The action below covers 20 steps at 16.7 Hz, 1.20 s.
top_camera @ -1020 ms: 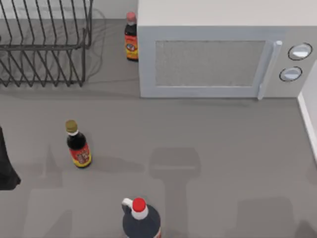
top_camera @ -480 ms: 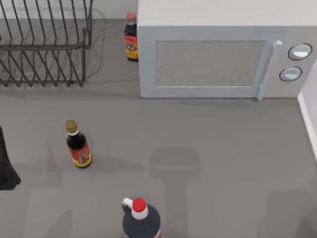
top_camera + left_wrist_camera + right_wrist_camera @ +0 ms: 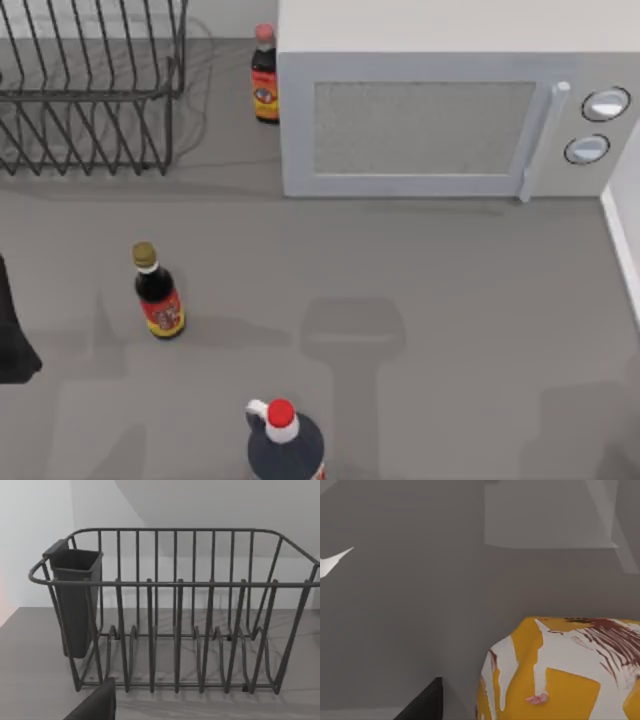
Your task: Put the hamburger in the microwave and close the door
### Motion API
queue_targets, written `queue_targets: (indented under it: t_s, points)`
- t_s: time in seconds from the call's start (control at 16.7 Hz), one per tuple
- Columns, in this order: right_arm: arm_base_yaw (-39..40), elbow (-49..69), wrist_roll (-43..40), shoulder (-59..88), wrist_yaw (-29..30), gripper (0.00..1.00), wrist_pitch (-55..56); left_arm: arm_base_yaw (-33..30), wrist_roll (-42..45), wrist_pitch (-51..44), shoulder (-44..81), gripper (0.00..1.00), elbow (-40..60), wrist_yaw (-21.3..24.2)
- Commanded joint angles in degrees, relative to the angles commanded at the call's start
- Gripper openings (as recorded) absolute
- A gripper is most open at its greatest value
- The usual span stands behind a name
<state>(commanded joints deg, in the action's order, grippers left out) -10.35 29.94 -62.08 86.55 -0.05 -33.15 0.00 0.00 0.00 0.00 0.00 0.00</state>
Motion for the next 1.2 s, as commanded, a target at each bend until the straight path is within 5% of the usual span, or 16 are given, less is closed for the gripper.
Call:
queue_targets:
  t_s: [0.6,1.2]
  points:
    - [0.0,0.0,0.0,0.0,0.0,0.02,0.0,0.0,0.0,0.0,0.0,1.0,0.0,0.0]
    - [0.0,3.2,1.5,-4.0,-0.5,0.0,-6.9,0.0,0.0,0.0,0.0,1.0,0.0,0.0]
